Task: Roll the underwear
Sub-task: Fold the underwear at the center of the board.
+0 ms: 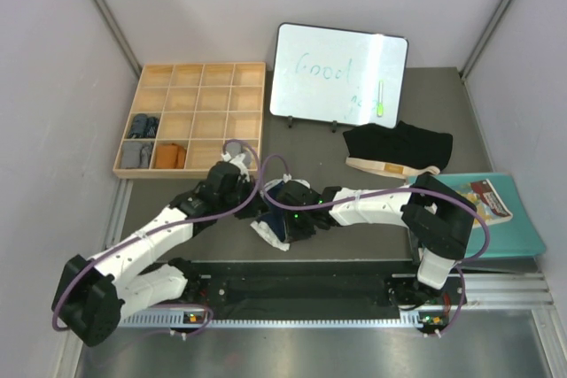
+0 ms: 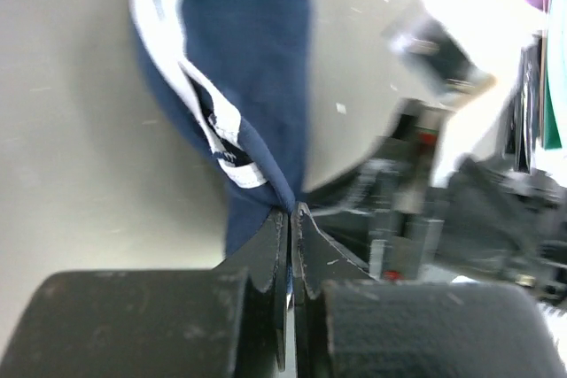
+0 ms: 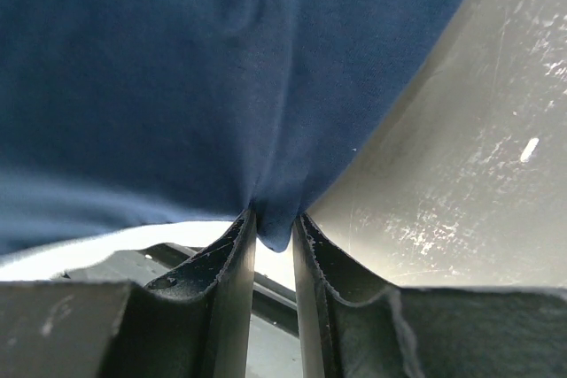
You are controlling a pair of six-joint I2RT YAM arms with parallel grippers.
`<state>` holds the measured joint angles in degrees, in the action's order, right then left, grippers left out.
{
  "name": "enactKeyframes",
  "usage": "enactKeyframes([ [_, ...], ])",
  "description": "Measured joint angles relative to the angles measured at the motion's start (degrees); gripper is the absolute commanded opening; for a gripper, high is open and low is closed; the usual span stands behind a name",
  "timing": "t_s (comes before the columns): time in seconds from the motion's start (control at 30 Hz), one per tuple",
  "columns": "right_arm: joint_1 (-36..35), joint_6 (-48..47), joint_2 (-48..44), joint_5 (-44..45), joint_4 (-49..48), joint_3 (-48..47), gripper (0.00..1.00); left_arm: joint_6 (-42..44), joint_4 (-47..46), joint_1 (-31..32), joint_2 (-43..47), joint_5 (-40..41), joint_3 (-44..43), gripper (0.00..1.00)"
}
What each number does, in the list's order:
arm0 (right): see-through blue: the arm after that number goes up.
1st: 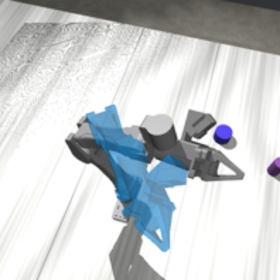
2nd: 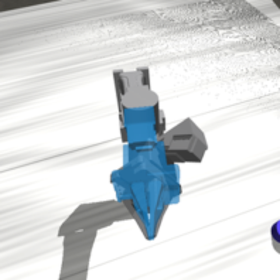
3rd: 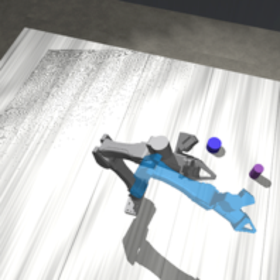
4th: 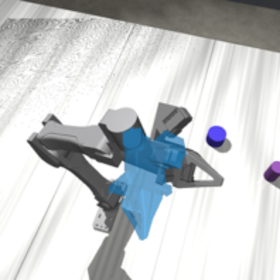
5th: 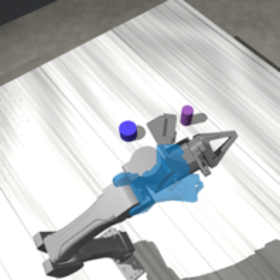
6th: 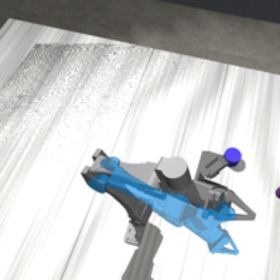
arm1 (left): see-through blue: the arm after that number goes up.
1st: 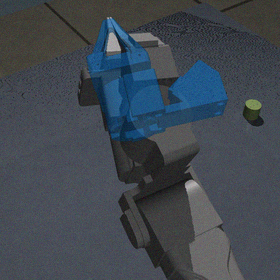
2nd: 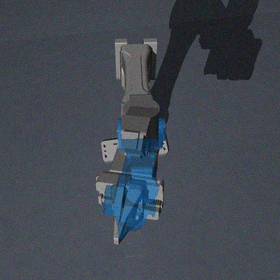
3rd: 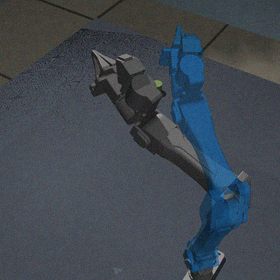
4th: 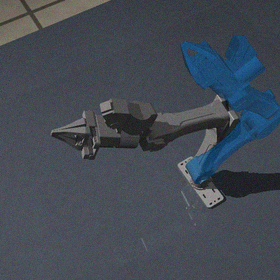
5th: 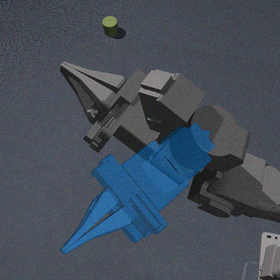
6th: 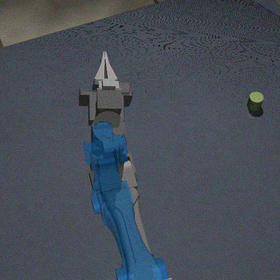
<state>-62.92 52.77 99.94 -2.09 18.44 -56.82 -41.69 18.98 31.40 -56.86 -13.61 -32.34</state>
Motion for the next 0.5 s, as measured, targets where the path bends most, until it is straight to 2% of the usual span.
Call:
enactKeyframes([
  [0.23, 0.0, 0.4, 0.1, 0.3, -0.1, 0.0, 0.24, -2.4, 0.4, 10.6, -7.6, 5.5, -4.0, 0.0],
  [0.5, 0.0, 1.5, 0.1, 0.8, -0.2, 0.0, 0.3, -6.3, -0.8, 13.7, -8.8, 8.7, -3.3, 0.0],
])
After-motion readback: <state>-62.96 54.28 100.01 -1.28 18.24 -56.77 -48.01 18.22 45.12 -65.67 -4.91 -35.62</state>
